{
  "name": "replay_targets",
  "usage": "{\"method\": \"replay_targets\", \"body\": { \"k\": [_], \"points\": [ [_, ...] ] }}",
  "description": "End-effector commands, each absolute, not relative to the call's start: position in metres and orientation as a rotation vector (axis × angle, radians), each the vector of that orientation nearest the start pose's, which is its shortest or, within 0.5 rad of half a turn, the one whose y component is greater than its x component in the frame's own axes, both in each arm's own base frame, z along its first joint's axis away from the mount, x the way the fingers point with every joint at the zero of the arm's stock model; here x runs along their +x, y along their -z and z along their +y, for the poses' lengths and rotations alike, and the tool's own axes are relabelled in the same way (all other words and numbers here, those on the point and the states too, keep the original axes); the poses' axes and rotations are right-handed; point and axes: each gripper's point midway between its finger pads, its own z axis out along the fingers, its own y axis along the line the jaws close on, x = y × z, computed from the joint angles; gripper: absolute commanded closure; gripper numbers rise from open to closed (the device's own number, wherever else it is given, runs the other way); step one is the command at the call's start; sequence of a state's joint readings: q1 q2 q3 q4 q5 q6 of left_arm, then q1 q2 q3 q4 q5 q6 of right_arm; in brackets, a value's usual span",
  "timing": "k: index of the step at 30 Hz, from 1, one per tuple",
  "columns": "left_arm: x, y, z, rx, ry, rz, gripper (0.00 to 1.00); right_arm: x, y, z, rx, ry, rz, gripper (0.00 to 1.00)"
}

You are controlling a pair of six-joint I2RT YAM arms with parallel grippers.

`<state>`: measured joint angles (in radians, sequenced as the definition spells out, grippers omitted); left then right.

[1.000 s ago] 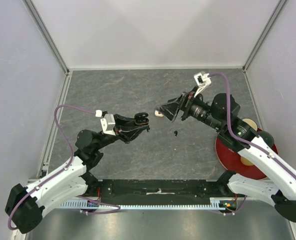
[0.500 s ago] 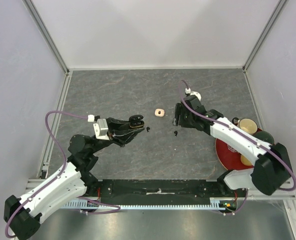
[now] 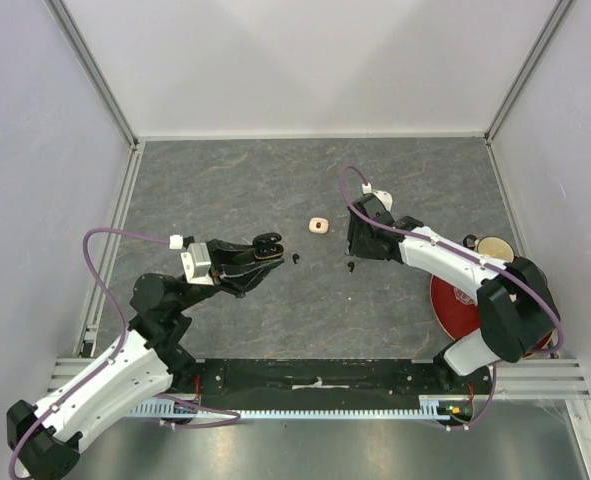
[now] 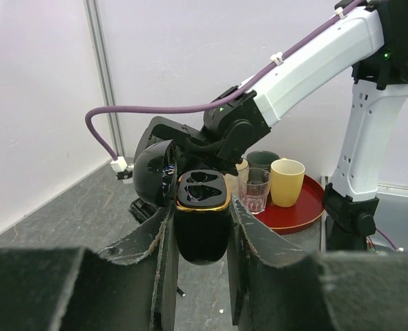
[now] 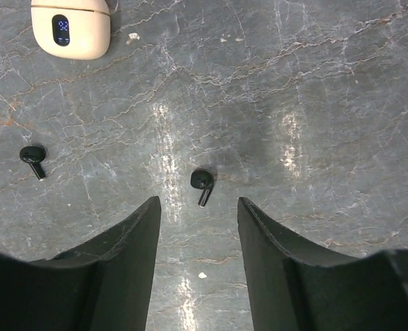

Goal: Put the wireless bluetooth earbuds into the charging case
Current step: Pick up the earbud from the center of the board.

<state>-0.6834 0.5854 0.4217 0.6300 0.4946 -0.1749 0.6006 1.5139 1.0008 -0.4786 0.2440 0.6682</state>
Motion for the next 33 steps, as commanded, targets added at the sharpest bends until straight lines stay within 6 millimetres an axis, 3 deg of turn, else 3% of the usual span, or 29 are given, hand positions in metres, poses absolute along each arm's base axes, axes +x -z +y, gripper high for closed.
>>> {"method": "replay_targets", "body": {
  "k": [1,14,23,33],
  "points": [
    [0.156,-0.347,-0.236,0.725,0.974,0.949,0.98,0.313,-0.076,0.193,0.209,-0.191,2.496,0.45],
    [0.157,-0.346,-0.235,0.726,0.959,0.955,0.98,0.310,-0.041,0.203,0.180,-0.137,2.561,0.50],
    [0.158,-0.341,-0.236,0.732,0.961,0.968,0.98,0.312,-0.030,0.196,0.170,-0.053,2.561,0.52],
    [0.160,-0.340,-0.237,0.730,0.958,0.977,0.98,0.312,-0.020,0.205,0.141,-0.073,2.604,0.55]
  ]
}}
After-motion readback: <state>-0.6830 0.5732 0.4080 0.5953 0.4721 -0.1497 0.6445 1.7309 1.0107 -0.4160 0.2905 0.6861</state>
